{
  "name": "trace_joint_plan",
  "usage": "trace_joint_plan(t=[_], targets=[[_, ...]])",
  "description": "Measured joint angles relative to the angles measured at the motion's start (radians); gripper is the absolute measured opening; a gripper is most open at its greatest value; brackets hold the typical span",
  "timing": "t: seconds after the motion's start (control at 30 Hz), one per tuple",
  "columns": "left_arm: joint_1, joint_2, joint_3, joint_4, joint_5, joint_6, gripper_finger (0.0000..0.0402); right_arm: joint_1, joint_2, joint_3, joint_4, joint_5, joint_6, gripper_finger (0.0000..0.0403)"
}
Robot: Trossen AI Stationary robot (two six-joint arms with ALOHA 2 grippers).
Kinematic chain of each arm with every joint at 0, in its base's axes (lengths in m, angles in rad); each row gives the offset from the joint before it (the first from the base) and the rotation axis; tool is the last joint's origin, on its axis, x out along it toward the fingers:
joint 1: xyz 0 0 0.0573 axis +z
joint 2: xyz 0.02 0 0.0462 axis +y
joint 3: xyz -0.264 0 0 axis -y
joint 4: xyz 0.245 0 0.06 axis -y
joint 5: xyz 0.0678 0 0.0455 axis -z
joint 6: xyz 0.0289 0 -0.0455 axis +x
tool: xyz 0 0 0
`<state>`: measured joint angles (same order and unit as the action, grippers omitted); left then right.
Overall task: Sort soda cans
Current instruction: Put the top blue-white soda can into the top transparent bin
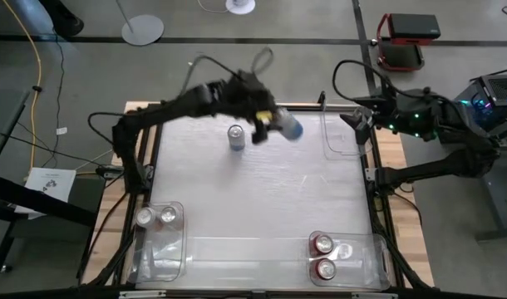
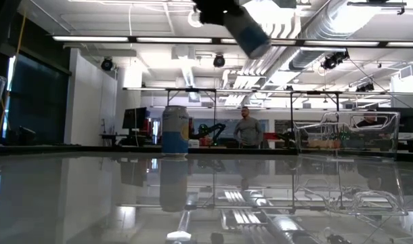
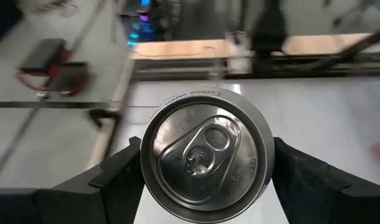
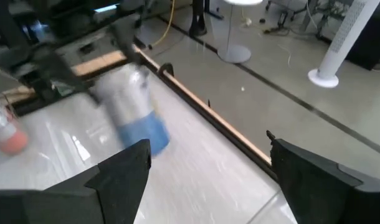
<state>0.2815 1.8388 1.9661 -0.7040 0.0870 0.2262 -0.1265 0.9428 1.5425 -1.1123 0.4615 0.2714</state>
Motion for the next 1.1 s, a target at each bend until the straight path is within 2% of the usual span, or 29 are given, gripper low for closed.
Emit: trace_joint_plan(t=[0.17,0.37,0.53,0.83,1.1], targets=[[-0.093,0.120,-0.002,0.002,-0.012,-0.017,0.0287,0.000,0.000,0.000,-0.055,-0.009,0.022,0.0318],[-0.119,0.258,-0.002,0.009,-0.032,-0.096,0.0287,0.000,0.000,0.000,-0.117,-0.055,0.055,0.0318],[-0.128,0.340,-0.002,-0.004,-0.127,-0.117,0.0287,0.000,0.000,0.000,-0.157,-0.075,0.094,0.0318],[-0.139,0.376,-0.002,-0.045,-0.147,-0.135,0.0289,0.000,0.001,0.000,-0.179,-0.095,0.117,0.0318],[-0.141,0.375,-0.001,-0.039,-0.125,-0.128,0.0322,0.000,0.015,0.000,-0.186,-0.095,0.117,0.0318]])
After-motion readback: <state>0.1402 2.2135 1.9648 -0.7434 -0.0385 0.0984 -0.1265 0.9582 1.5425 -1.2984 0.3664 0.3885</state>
